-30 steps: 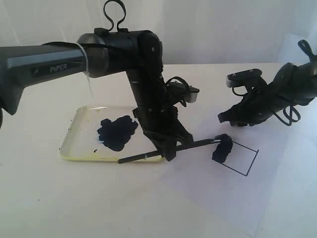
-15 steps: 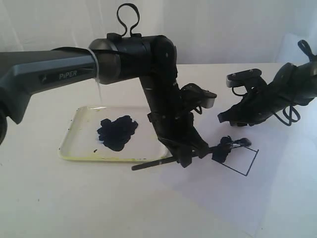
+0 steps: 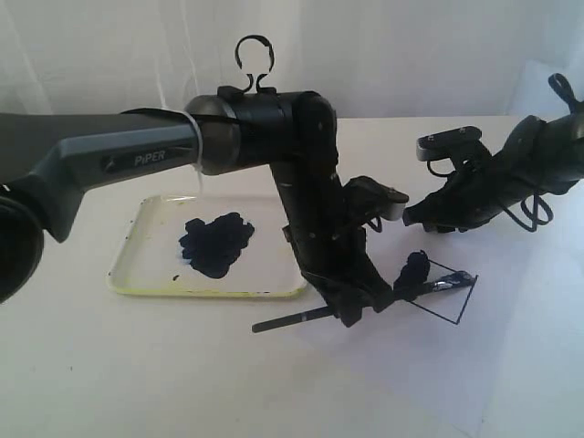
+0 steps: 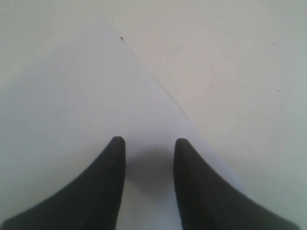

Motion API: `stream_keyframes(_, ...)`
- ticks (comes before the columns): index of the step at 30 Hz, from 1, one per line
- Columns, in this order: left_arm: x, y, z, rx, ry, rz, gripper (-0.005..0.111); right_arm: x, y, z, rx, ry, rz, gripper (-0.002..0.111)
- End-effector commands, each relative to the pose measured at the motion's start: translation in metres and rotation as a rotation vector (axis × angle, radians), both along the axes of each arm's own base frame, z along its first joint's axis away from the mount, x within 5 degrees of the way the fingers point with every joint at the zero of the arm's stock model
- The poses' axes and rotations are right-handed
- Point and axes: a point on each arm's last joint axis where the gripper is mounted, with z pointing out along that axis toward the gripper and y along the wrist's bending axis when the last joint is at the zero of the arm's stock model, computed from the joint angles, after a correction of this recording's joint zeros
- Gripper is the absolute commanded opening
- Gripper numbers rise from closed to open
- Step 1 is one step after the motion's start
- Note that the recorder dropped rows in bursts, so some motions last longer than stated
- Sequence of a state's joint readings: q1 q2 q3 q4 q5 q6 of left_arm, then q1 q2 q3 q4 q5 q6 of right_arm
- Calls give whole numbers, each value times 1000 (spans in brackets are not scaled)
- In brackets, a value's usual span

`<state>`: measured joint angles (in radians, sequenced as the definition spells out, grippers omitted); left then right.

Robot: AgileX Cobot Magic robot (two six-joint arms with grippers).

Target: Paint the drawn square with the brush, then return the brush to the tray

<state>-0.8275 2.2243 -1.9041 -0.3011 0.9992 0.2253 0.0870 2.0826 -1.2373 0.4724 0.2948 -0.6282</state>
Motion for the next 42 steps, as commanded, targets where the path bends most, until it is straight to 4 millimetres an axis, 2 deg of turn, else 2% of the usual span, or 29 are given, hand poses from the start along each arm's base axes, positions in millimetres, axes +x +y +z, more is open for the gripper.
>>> stream_keyframes(1, -3, -3, 3, -19, 16, -11, 0, -1, -2, -4, 7, 26, -5, 33)
stream_keyframes(35, -13, 5, 3, 68, 118, -63, 0, -2, -2, -5, 2, 27, 4, 33)
stream_keyframes(42, -9, 2, 3, 30, 72, -40, 0, -2, -2, -5, 2, 28, 5, 33)
